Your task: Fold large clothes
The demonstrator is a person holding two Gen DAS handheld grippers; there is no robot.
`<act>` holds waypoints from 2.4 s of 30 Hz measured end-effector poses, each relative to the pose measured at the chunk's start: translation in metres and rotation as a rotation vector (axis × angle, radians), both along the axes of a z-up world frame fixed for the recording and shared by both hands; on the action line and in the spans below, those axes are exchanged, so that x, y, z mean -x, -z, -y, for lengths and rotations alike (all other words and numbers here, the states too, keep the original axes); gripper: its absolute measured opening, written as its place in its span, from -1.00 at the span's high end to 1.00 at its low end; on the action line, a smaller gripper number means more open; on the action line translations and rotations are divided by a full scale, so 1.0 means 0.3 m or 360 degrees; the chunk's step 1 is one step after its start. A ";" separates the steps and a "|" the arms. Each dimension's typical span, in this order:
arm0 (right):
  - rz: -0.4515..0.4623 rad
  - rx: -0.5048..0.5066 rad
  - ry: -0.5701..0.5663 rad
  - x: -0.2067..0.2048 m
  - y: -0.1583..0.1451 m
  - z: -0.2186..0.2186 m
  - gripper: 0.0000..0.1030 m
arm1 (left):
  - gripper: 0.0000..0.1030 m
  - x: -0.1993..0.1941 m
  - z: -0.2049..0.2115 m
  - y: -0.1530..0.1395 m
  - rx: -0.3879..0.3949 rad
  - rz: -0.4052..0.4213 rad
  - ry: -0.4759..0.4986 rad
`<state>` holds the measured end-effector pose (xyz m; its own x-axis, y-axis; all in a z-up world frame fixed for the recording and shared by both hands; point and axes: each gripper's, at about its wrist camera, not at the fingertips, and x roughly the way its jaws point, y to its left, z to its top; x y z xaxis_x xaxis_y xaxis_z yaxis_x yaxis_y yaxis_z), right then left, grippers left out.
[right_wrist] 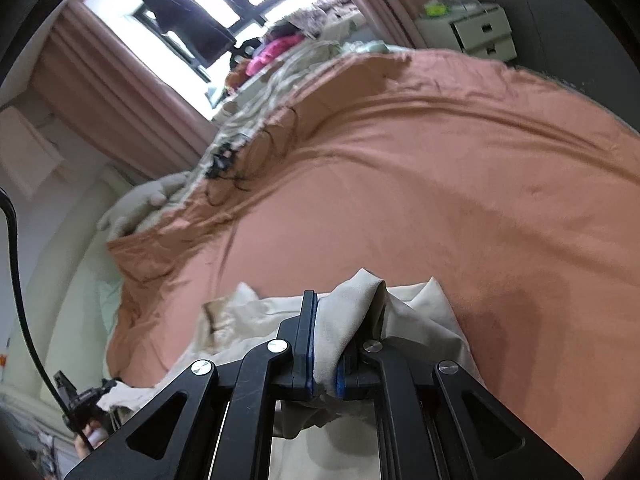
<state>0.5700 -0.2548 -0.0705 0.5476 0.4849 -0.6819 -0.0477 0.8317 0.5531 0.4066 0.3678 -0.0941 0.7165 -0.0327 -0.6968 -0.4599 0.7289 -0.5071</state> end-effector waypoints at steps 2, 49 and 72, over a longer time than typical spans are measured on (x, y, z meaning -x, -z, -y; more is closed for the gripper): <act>-0.0048 0.0033 0.0011 -0.038 0.058 -0.013 0.87 | 0.92 -0.047 -0.016 0.057 0.0019 -0.0076 -0.0001; -0.0185 0.0479 -0.0658 0.701 0.078 -0.666 0.25 | -0.41 0.675 0.032 0.296 0.0292 -0.0073 -0.0084; -0.0349 0.0669 -0.0679 0.481 0.294 -0.880 0.51 | 0.12 0.626 0.062 0.358 0.0491 -0.0064 -0.0107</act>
